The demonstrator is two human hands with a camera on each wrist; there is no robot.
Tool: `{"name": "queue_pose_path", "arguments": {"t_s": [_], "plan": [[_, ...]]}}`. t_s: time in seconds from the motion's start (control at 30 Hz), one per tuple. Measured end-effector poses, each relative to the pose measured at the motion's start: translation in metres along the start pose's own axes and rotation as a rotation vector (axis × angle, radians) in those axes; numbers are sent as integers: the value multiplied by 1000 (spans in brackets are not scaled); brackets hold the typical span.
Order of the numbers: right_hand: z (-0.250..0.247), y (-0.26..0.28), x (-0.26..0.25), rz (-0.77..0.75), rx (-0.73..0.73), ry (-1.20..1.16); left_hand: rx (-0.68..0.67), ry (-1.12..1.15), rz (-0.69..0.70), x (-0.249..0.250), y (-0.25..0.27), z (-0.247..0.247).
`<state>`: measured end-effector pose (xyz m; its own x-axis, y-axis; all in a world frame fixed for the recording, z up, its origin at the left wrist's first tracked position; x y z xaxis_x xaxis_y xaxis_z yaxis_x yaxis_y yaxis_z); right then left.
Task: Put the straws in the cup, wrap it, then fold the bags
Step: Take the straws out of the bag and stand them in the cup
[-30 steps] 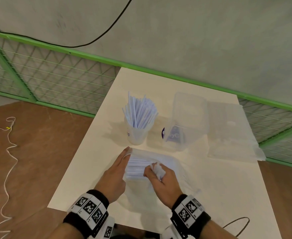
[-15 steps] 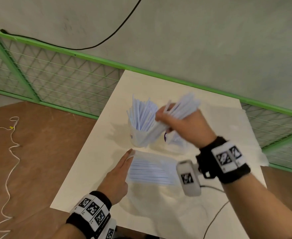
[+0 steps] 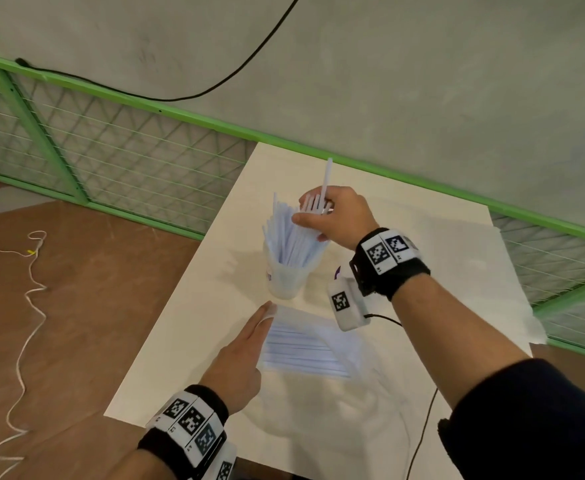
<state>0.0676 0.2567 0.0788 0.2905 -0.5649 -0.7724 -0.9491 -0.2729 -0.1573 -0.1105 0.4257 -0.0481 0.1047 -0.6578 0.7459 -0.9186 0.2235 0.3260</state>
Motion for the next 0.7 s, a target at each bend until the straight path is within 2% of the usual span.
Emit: {"name": "queue_pose_path", "arguments": {"t_s": [0.17, 0.43, 0.53, 0.6, 0.7], "plan": [[-2, 10, -2, -212, 271, 210, 19, -9, -2, 2, 1, 0], [24, 23, 21, -387, 264, 324, 41, -25, 26, 2, 1, 0], [39, 28, 34, -413, 164, 423, 43, -24, 22, 0, 1, 0], [43, 33, 39, -385, 177, 382, 43, -18, 16, -2, 2, 0], [41, 38, 34, -319, 274, 188, 37, -19, 6, -8, 2, 0]]}}
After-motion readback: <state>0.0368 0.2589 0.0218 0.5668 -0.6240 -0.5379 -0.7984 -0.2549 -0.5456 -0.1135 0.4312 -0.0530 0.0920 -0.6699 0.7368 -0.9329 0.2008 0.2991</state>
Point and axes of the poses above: each hand's wrist, its own y-axis away from the middle knuckle, its own z-axis out of the palm, x = y × z, the point moved 3 cm from there along -y, towards the middle knuckle, and after that the axes turned 12 degrees about -z, right-handed, at the moved point
